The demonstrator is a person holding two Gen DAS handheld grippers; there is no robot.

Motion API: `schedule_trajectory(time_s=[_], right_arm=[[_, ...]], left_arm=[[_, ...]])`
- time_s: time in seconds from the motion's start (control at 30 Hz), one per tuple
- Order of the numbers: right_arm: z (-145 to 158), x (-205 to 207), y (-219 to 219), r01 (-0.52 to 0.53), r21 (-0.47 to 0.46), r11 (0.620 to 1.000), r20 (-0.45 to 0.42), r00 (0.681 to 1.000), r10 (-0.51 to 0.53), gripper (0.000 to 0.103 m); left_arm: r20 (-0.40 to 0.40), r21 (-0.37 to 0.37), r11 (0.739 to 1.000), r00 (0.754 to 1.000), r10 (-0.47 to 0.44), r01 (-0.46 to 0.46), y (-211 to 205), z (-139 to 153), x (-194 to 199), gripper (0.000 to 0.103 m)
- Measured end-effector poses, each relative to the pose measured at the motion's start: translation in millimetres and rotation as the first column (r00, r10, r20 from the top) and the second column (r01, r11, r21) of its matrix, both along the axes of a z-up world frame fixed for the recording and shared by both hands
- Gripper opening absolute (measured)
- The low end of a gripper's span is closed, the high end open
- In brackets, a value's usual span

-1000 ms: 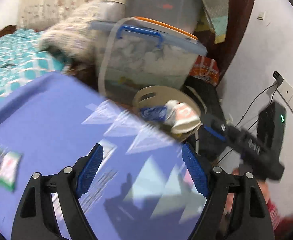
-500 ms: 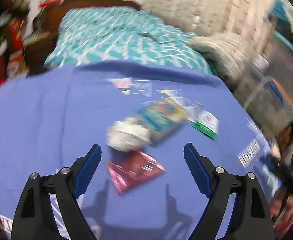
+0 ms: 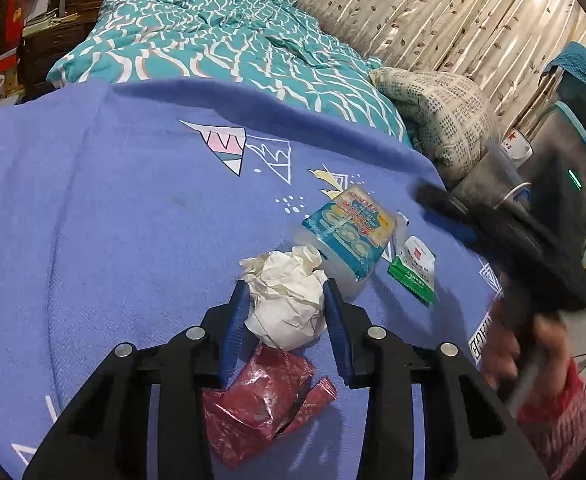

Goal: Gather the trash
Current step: 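Grasp the crumpled white tissue with the left tool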

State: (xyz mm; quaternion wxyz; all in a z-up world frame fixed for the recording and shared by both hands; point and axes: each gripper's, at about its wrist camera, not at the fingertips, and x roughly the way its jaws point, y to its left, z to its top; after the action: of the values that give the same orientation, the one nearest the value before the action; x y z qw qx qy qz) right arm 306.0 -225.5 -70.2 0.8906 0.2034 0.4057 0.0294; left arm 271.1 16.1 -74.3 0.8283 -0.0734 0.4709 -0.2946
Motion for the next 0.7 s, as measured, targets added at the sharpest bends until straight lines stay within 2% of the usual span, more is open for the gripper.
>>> schedule_trajectory(time_s=[0.03, 0.1, 0.13, 0.17, 0.2, 0.3, 0.4, 0.47, 0.57, 0.7], right_arm=[[-4, 11, -3, -0.006, -0.004, 1.0, -0.027, 1.0, 0.006, 0.07], [-21, 22, -5, -0.05, 0.073, 0.996, -0.096, 0.994, 0.057, 0.068], [-29, 24, -3, -0.073, 0.111, 0.991, -0.137, 0.987, 0.088, 0.062], [-32, 19, 0, -0.084, 0.113, 0.99, -0.156, 0.983, 0.101, 0.06], [-29, 7, 5, -0.099, 0.105, 0.989, -0.137, 0.984, 0.113, 0.06], [-17, -48, 14, -0.151, 0.065, 0.986, -0.062, 0.986, 0.155, 0.06], [-6, -115, 8, -0.168, 0.116, 0.979, 0.003, 0.986, 0.169, 0.06], [-6, -165, -3, -0.155, 0.174, 0.972, 0.023, 0.988, 0.154, 0.061], [-6, -229, -11, -0.146, 0.208, 0.967, 0.058, 0.989, 0.137, 0.065], [-13, -298, -26, -0.066, 0.137, 0.988, 0.067, 0.996, 0.057, 0.07]], left_arm=[[-0.002, -0.002, 1.0, 1.0, -0.003, 0.003, 0, 0, 0, 0.036], [-0.004, 0.002, 1.0, 1.0, -0.005, 0.005, -3, 0, -1, 0.036], [0.0, 0.008, 1.0, 1.0, -0.008, 0.008, -5, 0, -1, 0.036], [0.002, 0.012, 1.0, 1.0, -0.014, 0.014, -7, 0, -3, 0.036], [0.003, 0.011, 1.0, 1.0, -0.016, 0.016, -8, 0, -2, 0.036], [0.018, 0.018, 1.0, 1.0, -0.016, 0.016, -11, 3, -6, 0.036], [0.01, 0.019, 0.999, 0.999, -0.037, 0.037, -16, 6, -14, 0.036], [0.007, 0.009, 0.997, 0.997, -0.081, 0.08, -26, 9, -26, 0.036], [0.031, 0.012, 0.983, 0.983, -0.183, 0.183, -54, 15, -59, 0.036], [0.023, -0.012, 0.959, 0.959, -0.283, 0.283, -85, 13, -90, 0.036]])
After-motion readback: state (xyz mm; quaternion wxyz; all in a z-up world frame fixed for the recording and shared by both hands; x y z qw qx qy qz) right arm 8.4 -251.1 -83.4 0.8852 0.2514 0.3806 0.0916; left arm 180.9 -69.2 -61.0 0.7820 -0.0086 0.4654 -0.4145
